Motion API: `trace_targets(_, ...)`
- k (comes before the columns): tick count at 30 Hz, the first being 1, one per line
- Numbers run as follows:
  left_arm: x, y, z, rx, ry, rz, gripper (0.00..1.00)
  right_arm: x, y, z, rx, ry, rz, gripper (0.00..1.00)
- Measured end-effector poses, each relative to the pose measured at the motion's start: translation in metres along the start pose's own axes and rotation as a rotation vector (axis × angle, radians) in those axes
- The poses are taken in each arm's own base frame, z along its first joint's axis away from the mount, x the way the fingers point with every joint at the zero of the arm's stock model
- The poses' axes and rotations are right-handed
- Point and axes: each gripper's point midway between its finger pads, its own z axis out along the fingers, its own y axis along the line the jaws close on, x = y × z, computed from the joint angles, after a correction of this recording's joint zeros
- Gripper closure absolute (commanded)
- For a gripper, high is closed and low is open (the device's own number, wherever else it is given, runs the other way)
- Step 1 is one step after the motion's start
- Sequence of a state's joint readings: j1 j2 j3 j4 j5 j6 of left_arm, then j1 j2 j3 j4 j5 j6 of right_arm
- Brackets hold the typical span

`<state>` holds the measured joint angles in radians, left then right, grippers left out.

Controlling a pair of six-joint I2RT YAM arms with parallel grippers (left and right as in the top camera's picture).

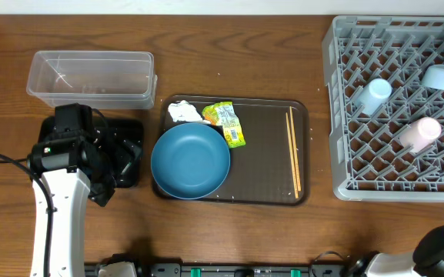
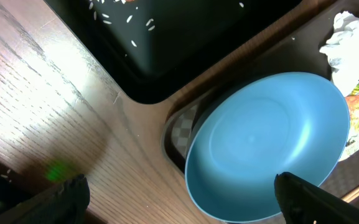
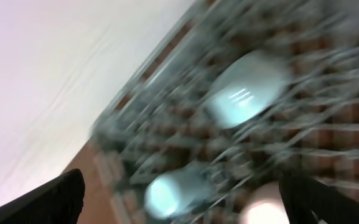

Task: Sort waste into correct bins and load items into the dishwasher rack
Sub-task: 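Move the right gripper to the wooden chopsticks and grasp one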

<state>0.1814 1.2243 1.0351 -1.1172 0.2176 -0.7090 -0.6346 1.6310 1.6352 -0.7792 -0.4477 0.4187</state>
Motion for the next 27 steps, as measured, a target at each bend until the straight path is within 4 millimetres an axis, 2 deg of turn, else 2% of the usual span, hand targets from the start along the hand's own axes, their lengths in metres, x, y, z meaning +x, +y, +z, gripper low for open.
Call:
trace_targets(4, 0.000, 0.000, 0.000, 0.000, 0.000, 0.000, 0.02, 0.059, 0.053, 0.017, -0.073, 0.172, -0.089, 0.01)
trace_targets(8, 0.000, 0.000, 0.000, 0.000, -0.001, 0.000, 0.02, 0.137, 0.108, 0.028, -0.079, 0.335, -0.254, 0.01)
trace_targets(9, 0.000, 0.000, 0.000, 0.000, 0.000, 0.000, 0.02, 0.150, 0.117, 0.028, -0.087, 0.356, -0.285, 0.01)
trace_targets(11, 0.000, 0.000, 0.000, 0.000, 0.000, 0.000, 0.02, 0.190, 0.149, 0.027, -0.120, 0.407, -0.405, 0.01)
trace_targets(16, 0.000, 0.000, 0.000, 0.000, 0.000, 0.000, 0.02, 0.273, 0.192, 0.017, -0.175, 0.497, -0.616, 0.01)
trace_targets(20, 0.000, 0.000, 0.000, 0.000, 0.000, 0.000, 0.02, 0.336, 0.208, 0.008, -0.208, 0.552, -0.759, 0.01)
trace_targets(23, 0.000, 0.000, 0.000, 0.000, -0.001, 0.000, 0.02, 0.371, 0.199, 0.015, -0.145, 0.577, -0.840, 0.01)
trace_targets(27, 0.000, 0.000, 0.000, 0.000, 0.000, 0.000, 0.02, 0.386, 0.168, 0.034, 0.008, 0.603, -0.872, 0.01)
